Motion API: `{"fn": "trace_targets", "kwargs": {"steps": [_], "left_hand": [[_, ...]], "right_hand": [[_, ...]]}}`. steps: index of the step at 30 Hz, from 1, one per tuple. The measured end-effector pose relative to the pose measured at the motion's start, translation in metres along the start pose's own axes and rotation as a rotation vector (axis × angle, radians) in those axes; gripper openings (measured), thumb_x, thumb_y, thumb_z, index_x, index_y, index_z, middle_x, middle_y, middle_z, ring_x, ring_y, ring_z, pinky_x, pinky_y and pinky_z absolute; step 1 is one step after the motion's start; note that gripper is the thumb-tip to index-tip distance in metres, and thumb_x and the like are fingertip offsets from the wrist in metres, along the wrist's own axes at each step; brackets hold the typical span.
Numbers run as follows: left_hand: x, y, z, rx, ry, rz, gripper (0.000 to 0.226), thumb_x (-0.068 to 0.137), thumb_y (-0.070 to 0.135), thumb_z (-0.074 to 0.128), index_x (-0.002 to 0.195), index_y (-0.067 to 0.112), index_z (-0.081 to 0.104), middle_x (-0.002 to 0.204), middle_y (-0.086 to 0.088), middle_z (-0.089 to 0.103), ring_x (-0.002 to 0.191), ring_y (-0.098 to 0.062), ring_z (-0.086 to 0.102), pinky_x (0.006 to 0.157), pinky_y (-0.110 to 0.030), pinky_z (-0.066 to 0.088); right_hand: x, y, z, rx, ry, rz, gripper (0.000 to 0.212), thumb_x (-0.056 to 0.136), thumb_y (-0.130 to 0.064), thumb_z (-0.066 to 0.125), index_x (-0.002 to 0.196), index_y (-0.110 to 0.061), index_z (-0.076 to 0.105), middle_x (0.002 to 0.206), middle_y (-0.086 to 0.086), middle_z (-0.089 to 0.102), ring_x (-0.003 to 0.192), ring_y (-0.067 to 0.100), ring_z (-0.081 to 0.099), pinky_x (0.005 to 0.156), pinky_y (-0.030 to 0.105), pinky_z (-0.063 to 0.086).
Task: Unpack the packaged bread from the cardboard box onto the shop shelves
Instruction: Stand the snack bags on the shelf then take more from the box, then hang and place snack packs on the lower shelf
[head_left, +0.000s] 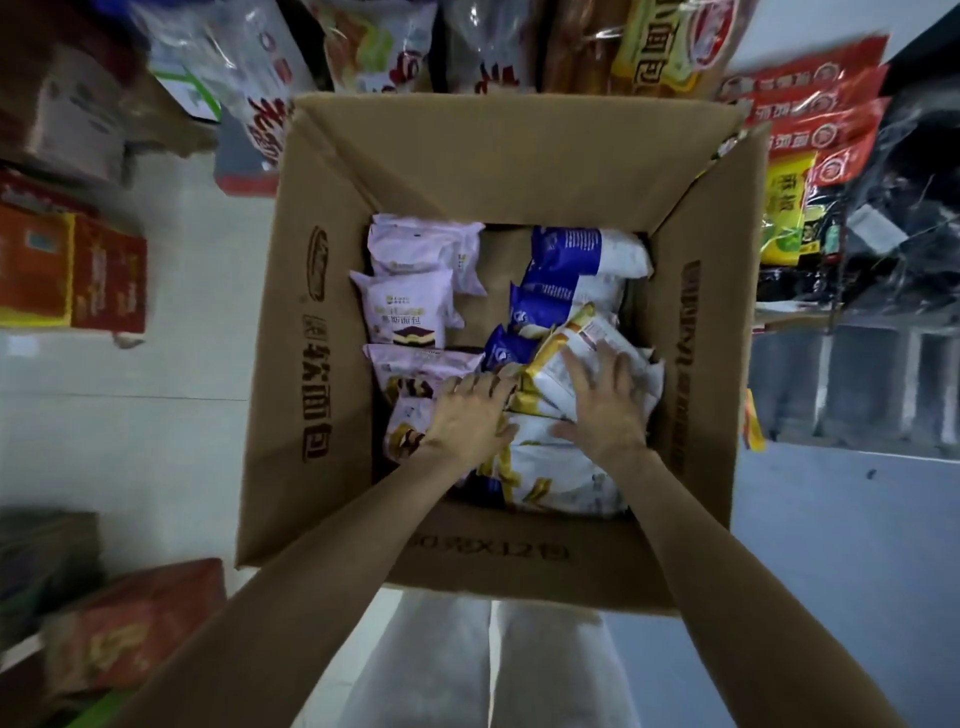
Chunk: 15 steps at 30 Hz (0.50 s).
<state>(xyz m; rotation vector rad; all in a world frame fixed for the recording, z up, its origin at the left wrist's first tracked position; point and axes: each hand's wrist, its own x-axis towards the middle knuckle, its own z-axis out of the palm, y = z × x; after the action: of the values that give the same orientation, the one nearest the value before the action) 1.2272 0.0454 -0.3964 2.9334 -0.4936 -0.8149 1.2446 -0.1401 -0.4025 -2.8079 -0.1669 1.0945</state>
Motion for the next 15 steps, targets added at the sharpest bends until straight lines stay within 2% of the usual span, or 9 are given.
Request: {"fn": "trace_targets", "kwargs": {"steps": [3, 5, 7, 9, 11, 15], "left_hand": [[0.017, 0.01, 0.006, -0.033, 0.096, 0.055, 0.055, 0.086, 0.045, 0.057, 0.13, 0.012, 0.05, 0.126, -0.009, 0.057, 0.11, -0.03, 0.058, 0.091, -0.039, 0.044], [0.025, 0.014, 0.006, -0.022, 0.107, 0.084, 0.046, 0.073, 0.042, 0.073, 0.106, 0.012, 0.064, 0.104, -0.008, 0.067, 0.083, -0.027, 0.067, 0.071, -0.034, 0.052], [0.029, 0.014, 0.006, 0.014, 0.115, 0.078, 0.041, 0.057, 0.037, 0.084, 0.088, 0.015, 0.068, 0.084, -0.003, 0.07, 0.064, -0.021, 0.067, 0.054, -0.026, 0.05], [0.03, 0.013, 0.006, -0.008, 0.116, 0.076, 0.035, 0.055, 0.032, 0.086, 0.081, 0.016, 0.07, 0.071, -0.001, 0.069, 0.058, -0.02, 0.066, 0.047, -0.023, 0.047], [0.03, 0.011, 0.003, -0.095, 0.093, 0.097, 0.028, 0.063, 0.027, 0.083, 0.083, 0.012, 0.07, 0.068, -0.006, 0.069, 0.06, -0.024, 0.067, 0.047, -0.025, 0.046], [0.025, -0.004, 0.004, -0.173, 0.15, 0.066, 0.02, 0.069, 0.025, 0.08, 0.08, 0.013, 0.07, 0.061, -0.009, 0.067, 0.055, -0.026, 0.065, 0.044, -0.025, 0.042]], "right_hand": [[0.008, 0.009, -0.002, -0.032, 0.045, -0.007, 0.108, 0.074, -0.056, 0.068, 0.148, -0.037, -0.009, 0.157, 0.01, -0.007, 0.142, 0.042, 0.0, 0.107, 0.057, 0.026], [0.011, 0.016, -0.003, -0.011, 0.086, -0.018, 0.106, 0.074, -0.049, 0.071, 0.148, -0.039, -0.004, 0.156, 0.007, -0.001, 0.141, 0.04, 0.006, 0.105, 0.057, 0.032], [0.012, 0.02, -0.004, 0.037, 0.12, -0.028, 0.103, 0.075, -0.043, 0.073, 0.148, -0.039, 0.001, 0.155, 0.006, 0.003, 0.14, 0.039, 0.01, 0.104, 0.058, 0.033], [0.01, 0.02, -0.004, 0.06, 0.13, -0.028, 0.101, 0.074, -0.041, 0.074, 0.148, -0.039, 0.004, 0.154, 0.007, 0.006, 0.139, 0.039, 0.011, 0.103, 0.058, 0.034], [0.005, 0.017, -0.002, 0.042, 0.126, -0.016, 0.101, 0.075, -0.042, 0.072, 0.149, -0.035, 0.004, 0.154, 0.01, 0.006, 0.139, 0.039, 0.011, 0.103, 0.058, 0.034], [-0.009, 0.013, -0.004, -0.052, 0.054, 0.043, 0.099, 0.078, -0.044, 0.068, 0.149, -0.032, 0.0, 0.154, 0.016, 0.002, 0.138, 0.042, 0.013, 0.11, 0.053, 0.024]]}}
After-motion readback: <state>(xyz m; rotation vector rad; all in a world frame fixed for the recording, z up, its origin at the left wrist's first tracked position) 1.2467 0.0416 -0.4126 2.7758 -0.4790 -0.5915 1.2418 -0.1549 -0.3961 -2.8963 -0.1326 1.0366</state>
